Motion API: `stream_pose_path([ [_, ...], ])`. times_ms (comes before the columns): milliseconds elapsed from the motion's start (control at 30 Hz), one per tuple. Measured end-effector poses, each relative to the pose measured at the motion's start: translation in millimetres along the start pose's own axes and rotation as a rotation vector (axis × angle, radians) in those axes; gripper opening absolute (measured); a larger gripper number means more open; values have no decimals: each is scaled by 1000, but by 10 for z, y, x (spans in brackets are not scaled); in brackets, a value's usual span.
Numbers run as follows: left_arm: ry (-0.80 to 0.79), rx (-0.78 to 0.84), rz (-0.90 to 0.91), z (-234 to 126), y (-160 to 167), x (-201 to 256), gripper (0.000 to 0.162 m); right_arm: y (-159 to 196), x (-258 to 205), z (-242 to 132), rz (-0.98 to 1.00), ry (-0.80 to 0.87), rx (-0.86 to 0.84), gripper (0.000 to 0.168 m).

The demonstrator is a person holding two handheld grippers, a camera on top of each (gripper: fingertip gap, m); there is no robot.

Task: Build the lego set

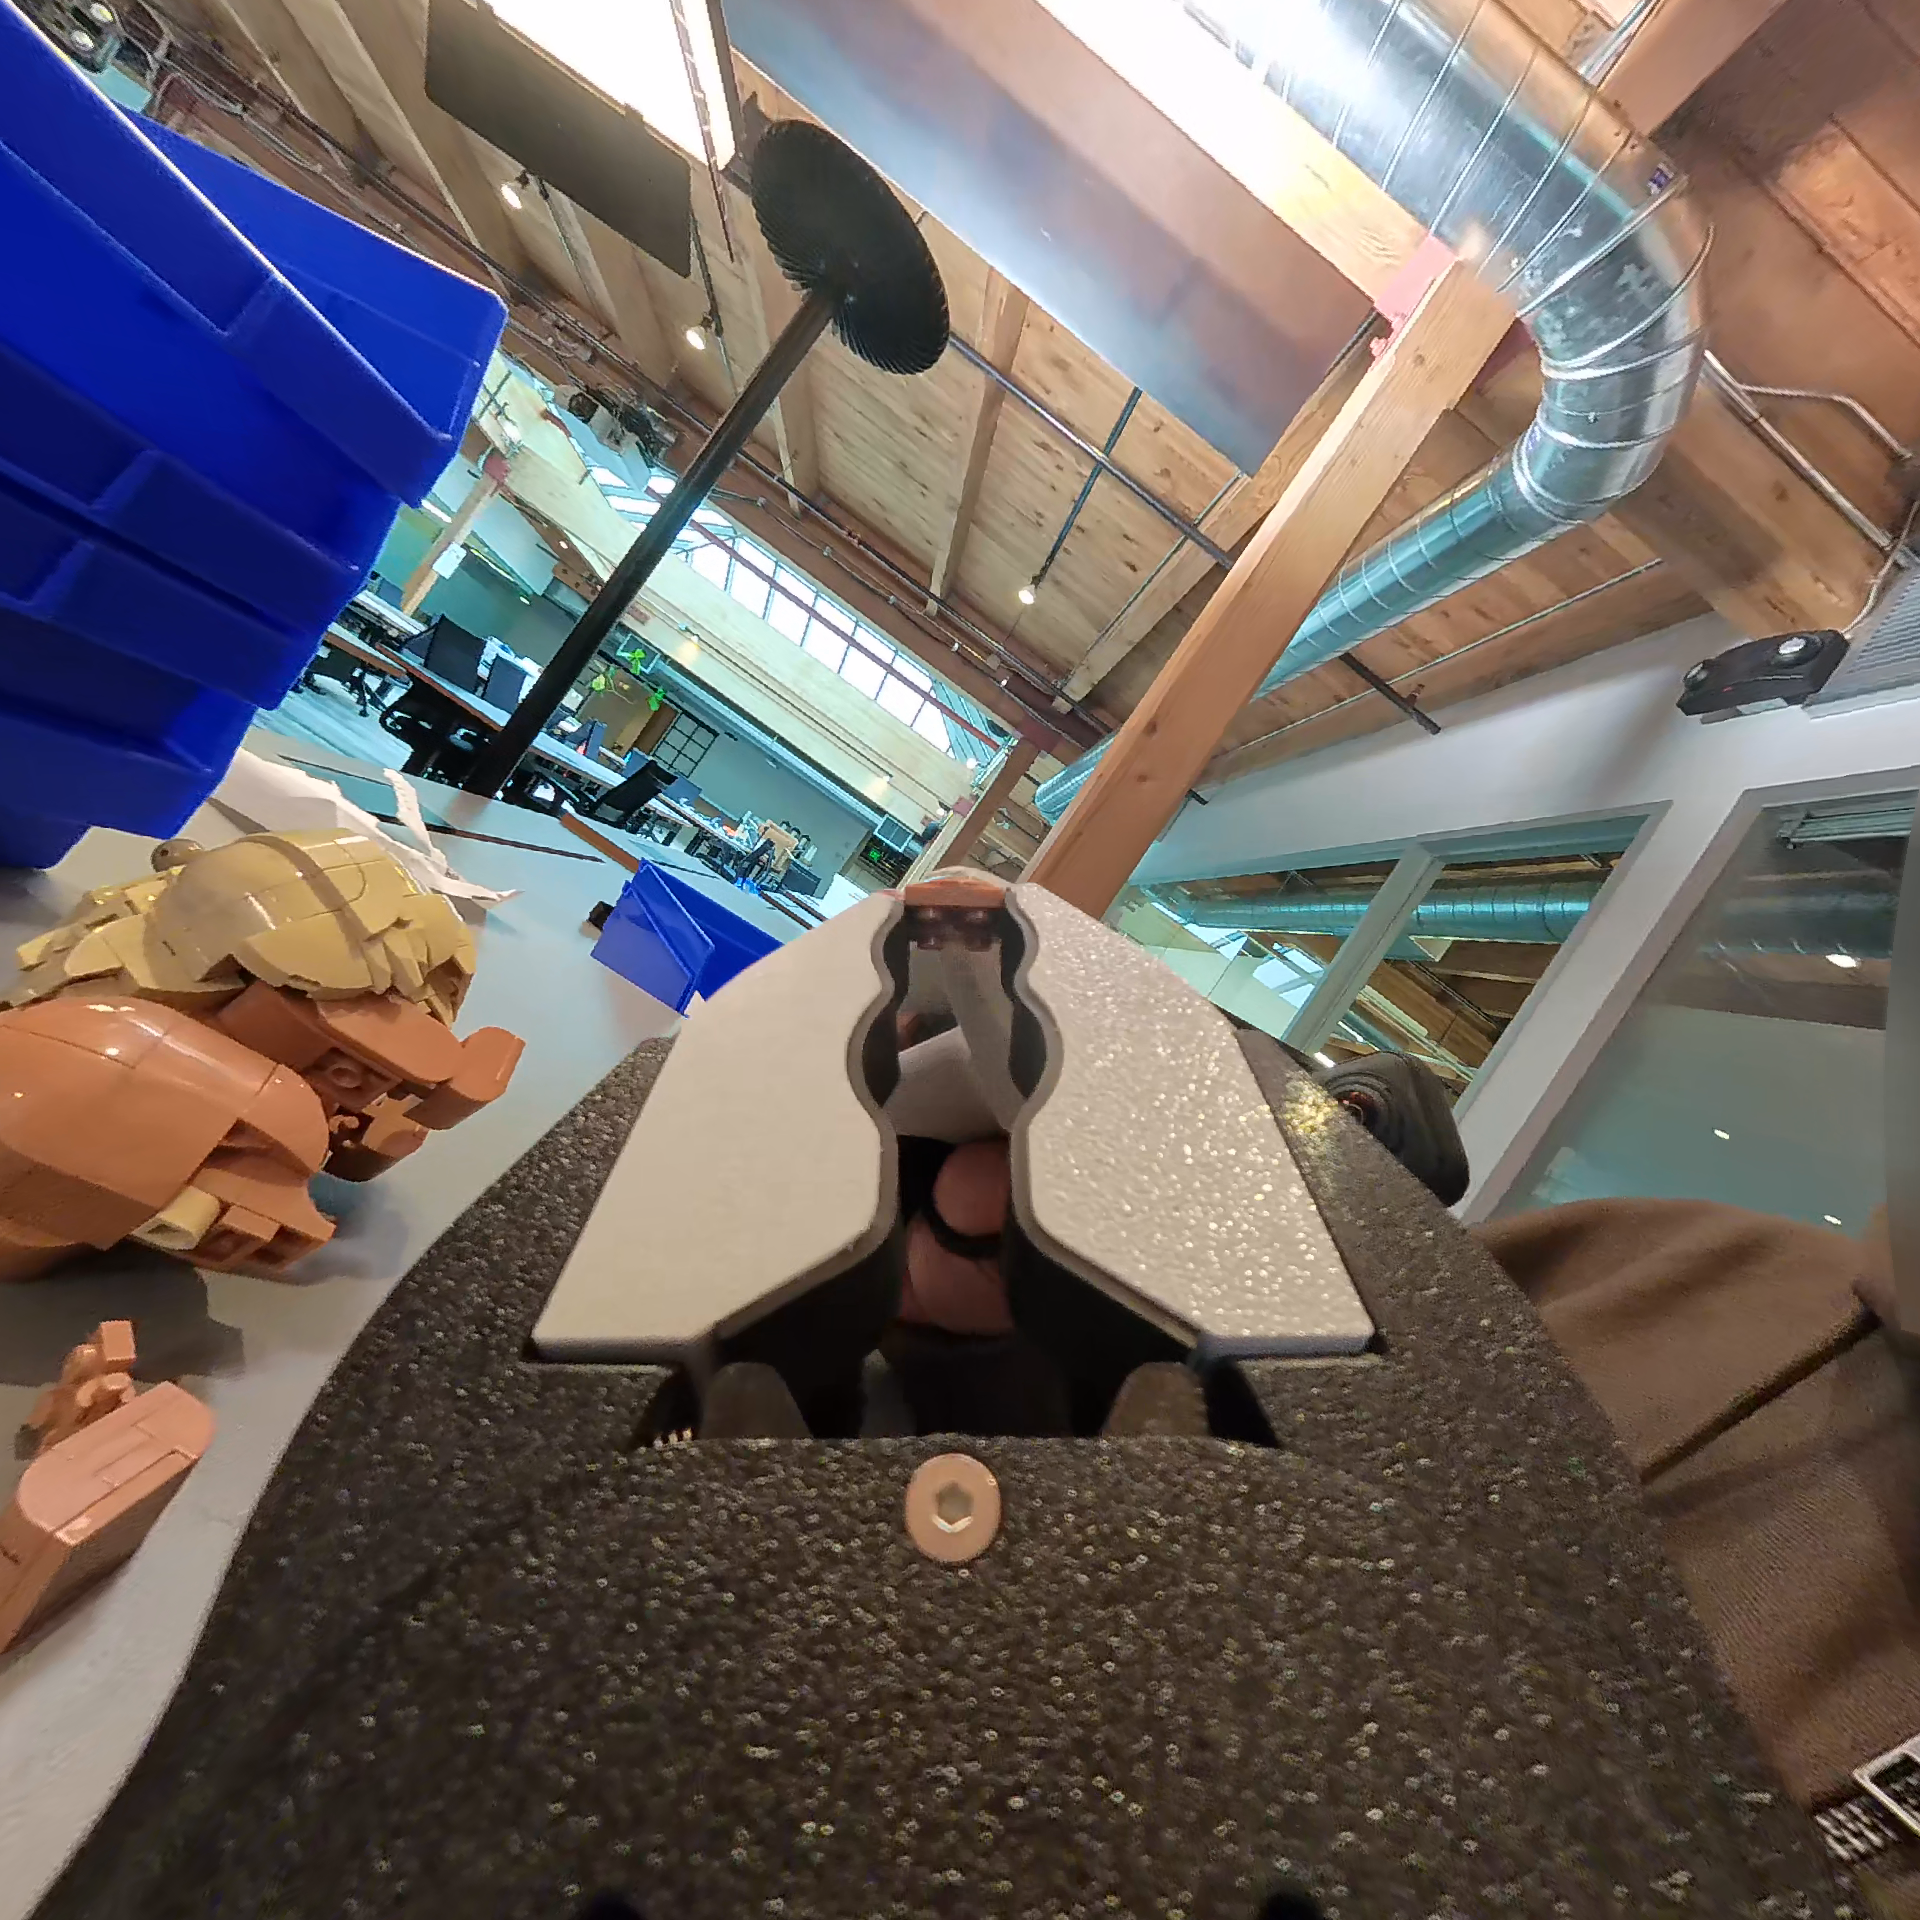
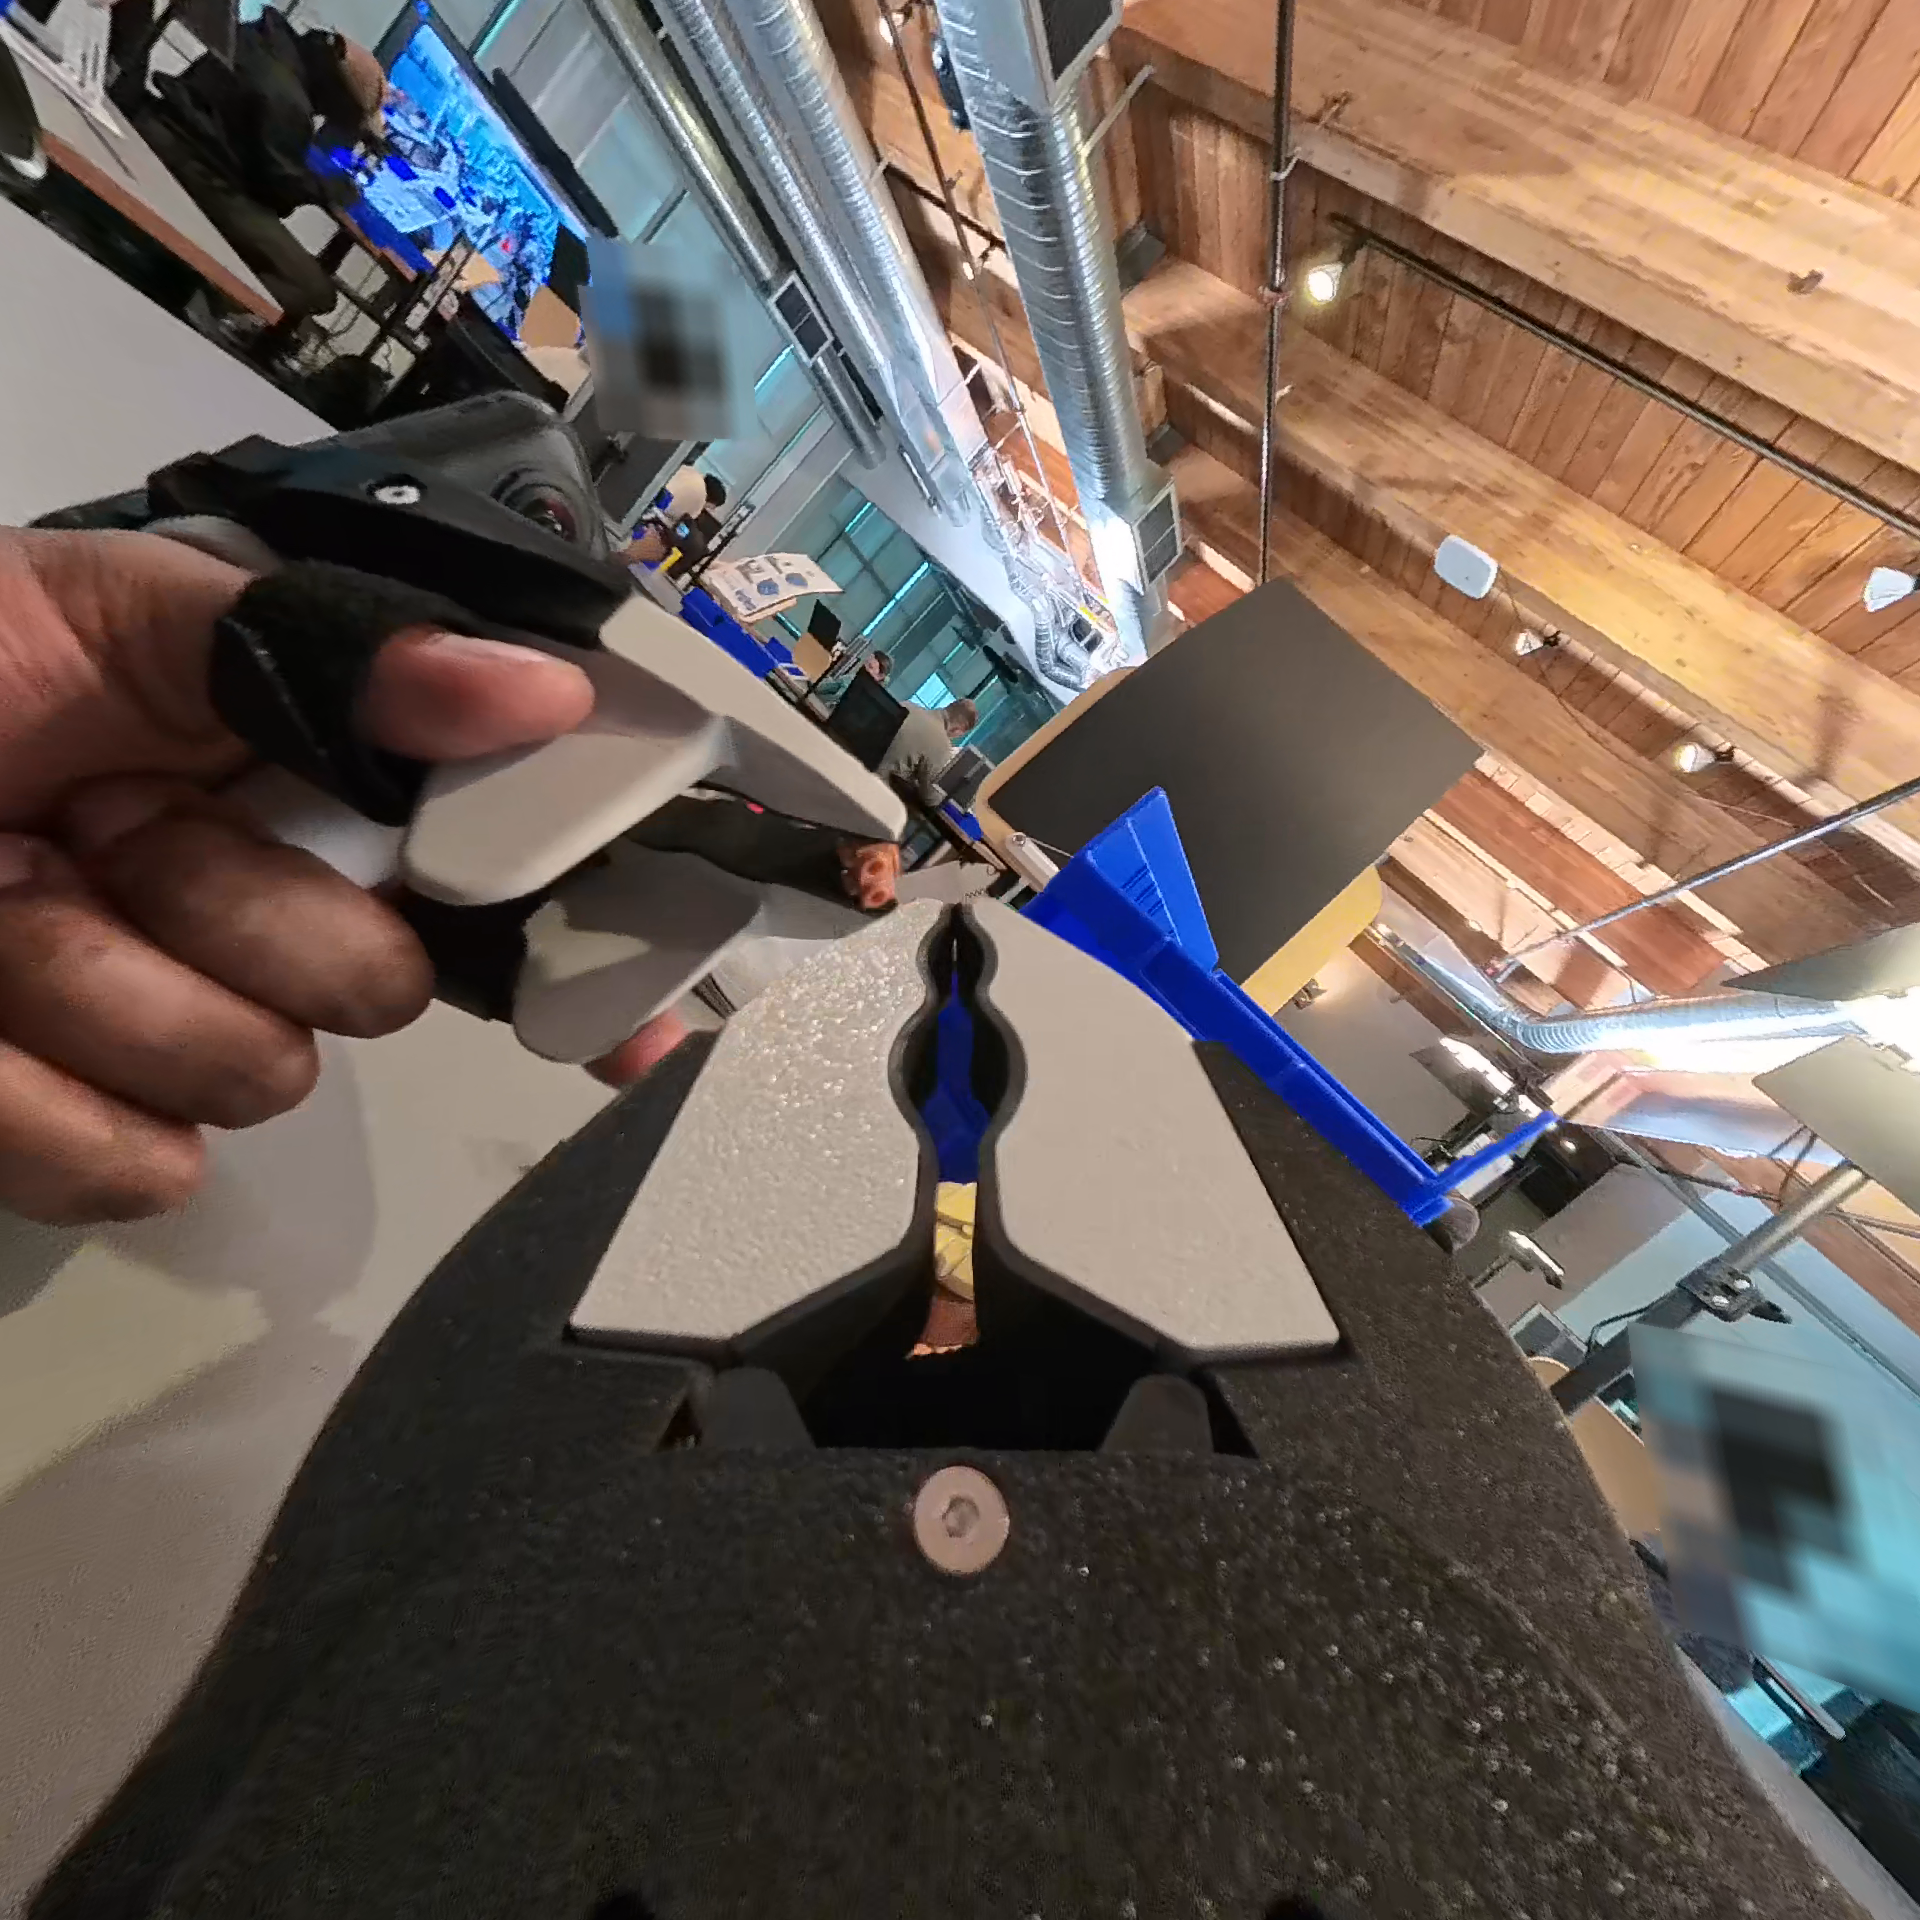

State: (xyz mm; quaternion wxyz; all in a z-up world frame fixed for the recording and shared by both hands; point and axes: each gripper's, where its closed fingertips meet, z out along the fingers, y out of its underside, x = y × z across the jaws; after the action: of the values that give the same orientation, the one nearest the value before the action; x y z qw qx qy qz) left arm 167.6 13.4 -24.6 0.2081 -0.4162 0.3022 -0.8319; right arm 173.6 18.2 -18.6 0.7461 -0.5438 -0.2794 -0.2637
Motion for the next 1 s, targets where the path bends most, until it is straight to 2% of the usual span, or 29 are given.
stream_pose_path([
  [67, 2, 14, -12, -12, -21, -7, 16, -4, -51, -11, -31, -23, 9, 0],
  [267, 28, -21, -26, 16, 40, 26, 17, -21, -164, 29, -116, -34, 0, 20],
  [400, 27, -40, -16, 30, 67, 36, 17, -46, -143, 9, -122, -34, 20, 10],
  [533, 18, -76, -18, 27, 95, 27, 17, -28, -140, -26, -143, -87, 25, 10],
  [667, -27, -104, 16, -17, 63, -25, 18, 38, -189, -101, -151, -235, 14, 10],
  [767, -50, -194, 7, -11, 151, -63, 18, 97, -250, -158, -174, -354, -16, 10],
  [900, -55, -319, -12, 18, 329, -69, 20, 129, -258, -199, -200, -427, -40, 10],
  [1000, -53, -357, -9, 23, 385, -62, 18, 131, -263, -238, -192, -476, -39, 10],
])
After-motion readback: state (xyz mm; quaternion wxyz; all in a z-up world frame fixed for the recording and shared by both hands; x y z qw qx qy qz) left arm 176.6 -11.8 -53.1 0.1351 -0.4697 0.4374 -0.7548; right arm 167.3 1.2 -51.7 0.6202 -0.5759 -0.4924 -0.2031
